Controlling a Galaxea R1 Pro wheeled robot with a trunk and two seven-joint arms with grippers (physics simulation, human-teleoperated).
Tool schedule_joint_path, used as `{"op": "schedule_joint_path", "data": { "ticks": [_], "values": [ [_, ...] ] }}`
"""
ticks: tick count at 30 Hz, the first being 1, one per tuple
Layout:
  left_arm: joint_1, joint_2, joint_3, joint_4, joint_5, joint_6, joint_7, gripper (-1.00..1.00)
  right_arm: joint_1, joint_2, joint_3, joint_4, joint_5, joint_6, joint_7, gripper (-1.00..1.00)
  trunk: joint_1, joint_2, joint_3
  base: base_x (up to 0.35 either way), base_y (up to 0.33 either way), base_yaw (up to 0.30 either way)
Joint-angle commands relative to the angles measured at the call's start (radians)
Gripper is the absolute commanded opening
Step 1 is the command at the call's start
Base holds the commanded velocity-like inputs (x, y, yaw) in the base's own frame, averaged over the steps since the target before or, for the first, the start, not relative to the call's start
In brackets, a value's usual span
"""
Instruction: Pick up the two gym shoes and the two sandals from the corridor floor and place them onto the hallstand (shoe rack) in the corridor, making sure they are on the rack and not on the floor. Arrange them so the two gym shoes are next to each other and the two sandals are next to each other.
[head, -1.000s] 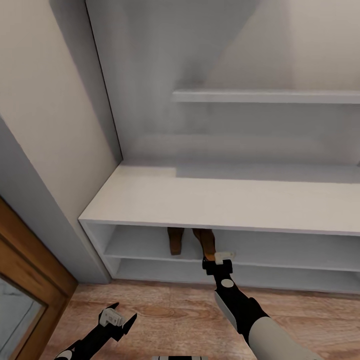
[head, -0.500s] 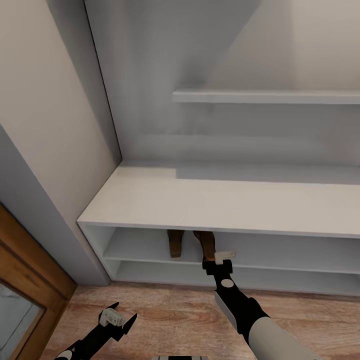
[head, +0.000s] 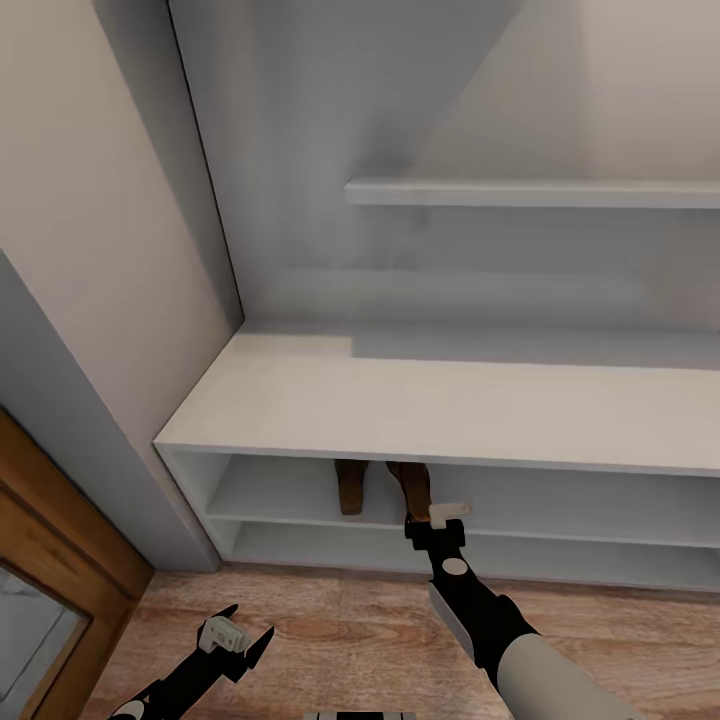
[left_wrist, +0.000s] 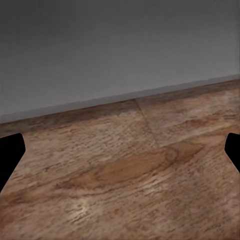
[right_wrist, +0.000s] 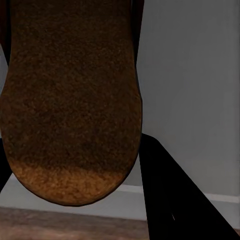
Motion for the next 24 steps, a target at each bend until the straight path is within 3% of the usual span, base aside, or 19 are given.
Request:
{"op": "schedule_joint_path", "data": {
  "ticks": [1,24],
  "values": [
    [0.0,0.0,0.0,0.0,0.0,0.0,0.0,1.0,0.0,0.0,0.0,0.0,-0.002,-0.001,-0.003,-1.0,0.0,0.0,0.0,0.0,0.0,0.0],
    [0.0,0.0,0.0,0.0,0.0,0.0,0.0,1.0,0.0,0.0,0.0,0.0,-0.002,-0.001,-0.002,-1.0,0.0,0.0,0.0,0.0,0.004,0.0]
  ]
}}
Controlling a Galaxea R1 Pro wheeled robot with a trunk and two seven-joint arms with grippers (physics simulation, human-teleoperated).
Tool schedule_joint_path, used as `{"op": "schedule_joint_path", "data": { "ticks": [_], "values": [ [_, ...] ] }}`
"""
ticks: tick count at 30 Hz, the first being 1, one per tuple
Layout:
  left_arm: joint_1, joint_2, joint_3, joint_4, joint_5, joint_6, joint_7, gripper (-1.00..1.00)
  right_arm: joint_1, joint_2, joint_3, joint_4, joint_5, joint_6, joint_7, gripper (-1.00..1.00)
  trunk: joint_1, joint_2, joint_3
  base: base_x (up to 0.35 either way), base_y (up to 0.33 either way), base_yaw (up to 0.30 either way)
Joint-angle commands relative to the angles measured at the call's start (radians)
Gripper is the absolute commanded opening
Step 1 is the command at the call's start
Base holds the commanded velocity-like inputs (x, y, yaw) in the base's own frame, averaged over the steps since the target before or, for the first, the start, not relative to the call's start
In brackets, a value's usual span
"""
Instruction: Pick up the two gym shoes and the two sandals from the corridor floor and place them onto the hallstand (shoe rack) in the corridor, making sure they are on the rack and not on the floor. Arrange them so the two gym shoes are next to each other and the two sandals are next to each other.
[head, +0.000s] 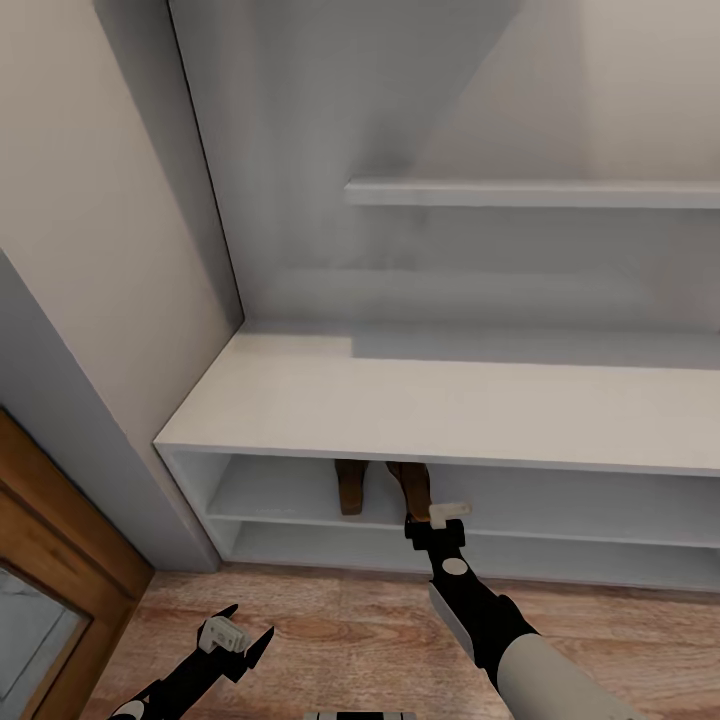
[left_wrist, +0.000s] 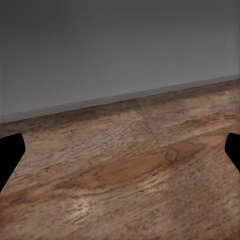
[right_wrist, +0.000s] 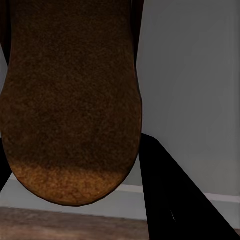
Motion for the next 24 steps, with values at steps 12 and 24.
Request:
{"op": "schedule_joint_path", "data": {
  "ticks": [12,24],
  "values": [
    [0.0,0.0,0.0,0.0,0.0,0.0,0.0,1.0,0.0,0.0,0.0,0.0,-0.002,-0.001,-0.003,-1.0,0.0,0.0,0.0,0.014,0.017,0.0],
    [0.0,0.0,0.0,0.0,0.0,0.0,0.0,1.0,0.0,0.0,0.0,0.0,-0.002,-0.001,-0.003,-1.0,0.0,0.0,0.0,0.003,0.007,0.0]
  ]
}}
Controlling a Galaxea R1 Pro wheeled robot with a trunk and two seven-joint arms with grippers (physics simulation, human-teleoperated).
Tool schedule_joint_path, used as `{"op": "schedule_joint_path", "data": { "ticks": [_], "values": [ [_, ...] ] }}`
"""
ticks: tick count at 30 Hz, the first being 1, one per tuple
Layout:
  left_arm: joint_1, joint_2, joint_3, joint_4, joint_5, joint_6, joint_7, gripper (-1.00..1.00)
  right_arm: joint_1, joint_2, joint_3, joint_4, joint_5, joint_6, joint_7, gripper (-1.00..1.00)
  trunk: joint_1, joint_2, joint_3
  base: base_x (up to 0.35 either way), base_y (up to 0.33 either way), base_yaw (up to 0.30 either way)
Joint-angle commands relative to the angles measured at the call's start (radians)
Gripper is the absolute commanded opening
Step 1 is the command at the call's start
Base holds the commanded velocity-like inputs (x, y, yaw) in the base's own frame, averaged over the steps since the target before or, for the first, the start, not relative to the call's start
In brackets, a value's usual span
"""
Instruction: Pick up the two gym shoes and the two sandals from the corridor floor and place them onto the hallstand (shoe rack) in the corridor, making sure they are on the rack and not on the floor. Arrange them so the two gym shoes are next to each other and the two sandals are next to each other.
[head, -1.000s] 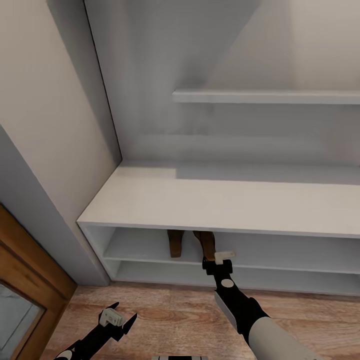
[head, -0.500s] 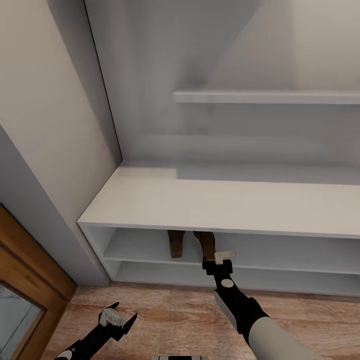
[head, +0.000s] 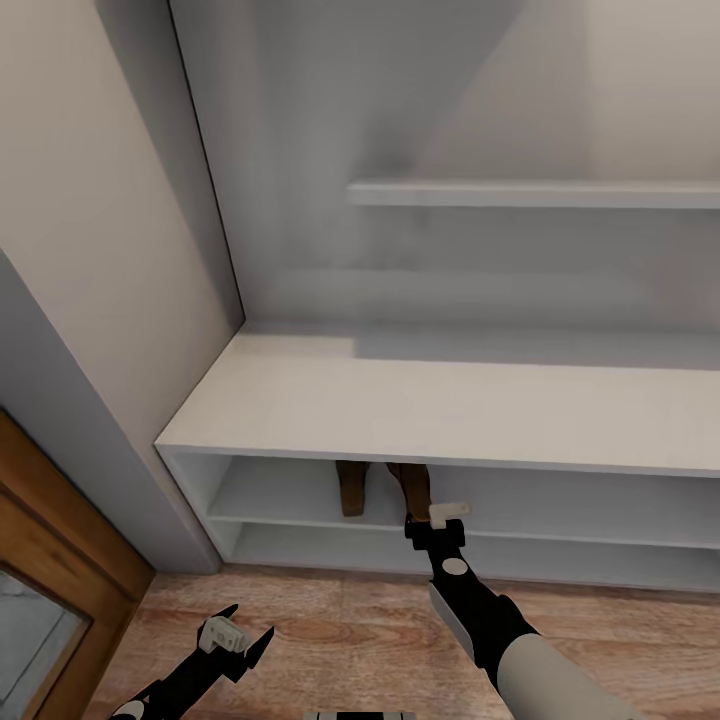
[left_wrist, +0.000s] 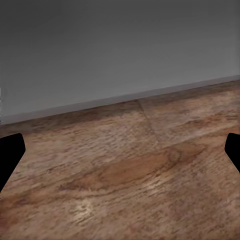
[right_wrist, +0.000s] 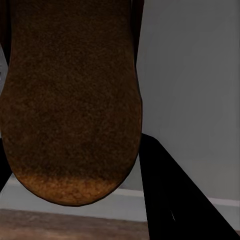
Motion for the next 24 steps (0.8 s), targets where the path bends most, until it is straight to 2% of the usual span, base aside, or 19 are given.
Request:
{"op": "schedule_joint_path", "data": {
  "ticks": [1,9,24],
  "values": [
    [0.0,0.0,0.0,0.0,0.0,0.0,0.0,1.0,0.0,0.0,0.0,0.0,-0.002,-0.001,-0.003,-1.0,0.0,0.0,0.0,0.021,0.083,0.0],
    [0.0,0.0,-0.001,0.0,0.0,0.0,-0.001,1.0,0.0,0.0,0.0,0.0,-0.003,-0.001,-0.003,-1.0,0.0,0.0,0.0,0.044,0.138,0.0],
    [0.0,0.0,-0.001,0.0,0.0,0.001,-0.001,1.0,0.0,0.0,0.0,0.0,-0.003,-0.001,-0.003,-1.0,0.0,0.0,0.0,0.036,0.013,0.0]
  ]
}}
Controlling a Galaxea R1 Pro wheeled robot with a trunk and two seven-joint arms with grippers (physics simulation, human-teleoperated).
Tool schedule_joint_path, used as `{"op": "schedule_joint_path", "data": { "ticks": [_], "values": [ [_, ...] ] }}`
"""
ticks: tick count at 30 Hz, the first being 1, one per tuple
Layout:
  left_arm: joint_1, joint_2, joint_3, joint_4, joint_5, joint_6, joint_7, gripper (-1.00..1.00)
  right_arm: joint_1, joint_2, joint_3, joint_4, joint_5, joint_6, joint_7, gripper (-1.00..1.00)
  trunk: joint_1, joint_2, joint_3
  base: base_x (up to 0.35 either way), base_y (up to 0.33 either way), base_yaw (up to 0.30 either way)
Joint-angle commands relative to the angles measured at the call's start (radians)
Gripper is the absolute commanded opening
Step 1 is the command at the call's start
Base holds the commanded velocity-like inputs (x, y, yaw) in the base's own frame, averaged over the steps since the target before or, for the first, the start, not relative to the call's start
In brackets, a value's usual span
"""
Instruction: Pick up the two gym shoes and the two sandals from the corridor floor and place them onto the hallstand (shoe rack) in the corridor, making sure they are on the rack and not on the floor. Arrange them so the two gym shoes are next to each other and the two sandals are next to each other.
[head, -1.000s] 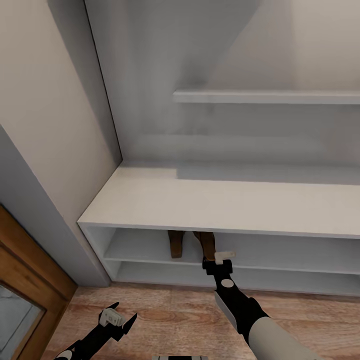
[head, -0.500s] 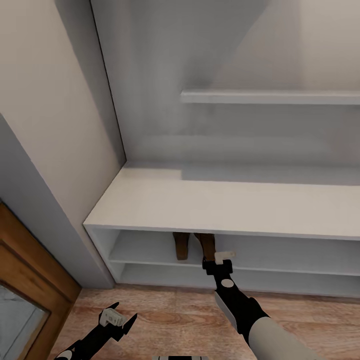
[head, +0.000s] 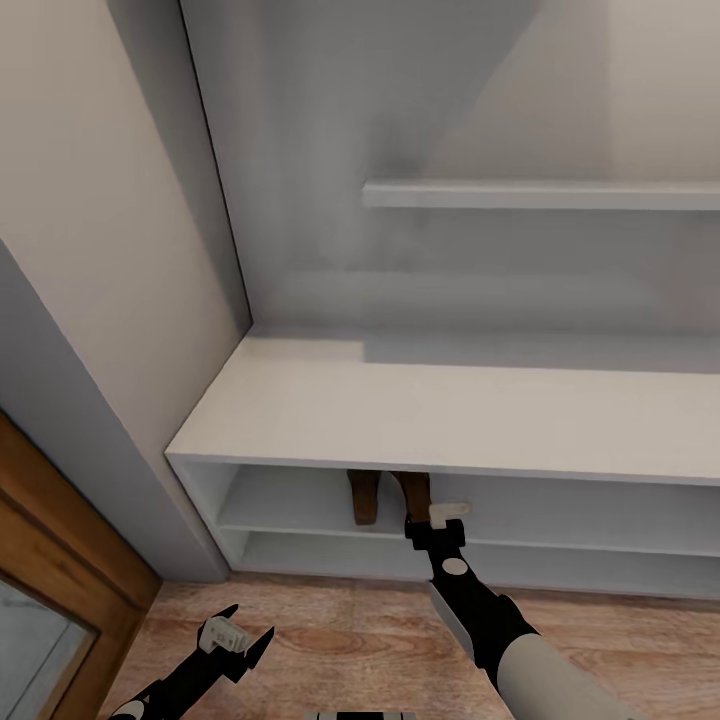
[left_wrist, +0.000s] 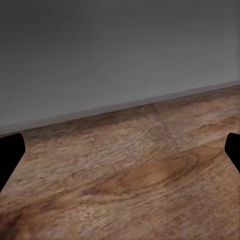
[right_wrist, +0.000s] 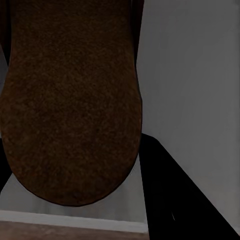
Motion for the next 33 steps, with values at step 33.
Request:
{"op": "schedule_joint_path", "data": {
  "ticks": [33],
  "values": [
    [0.0,0.0,0.0,0.0,0.0,0.0,0.0,1.0,0.0,0.0,0.0,0.0,-0.002,-0.001,-0.003,-1.0,0.0,0.0,0.0,0.004,0.0,0.0]
  ]
}}
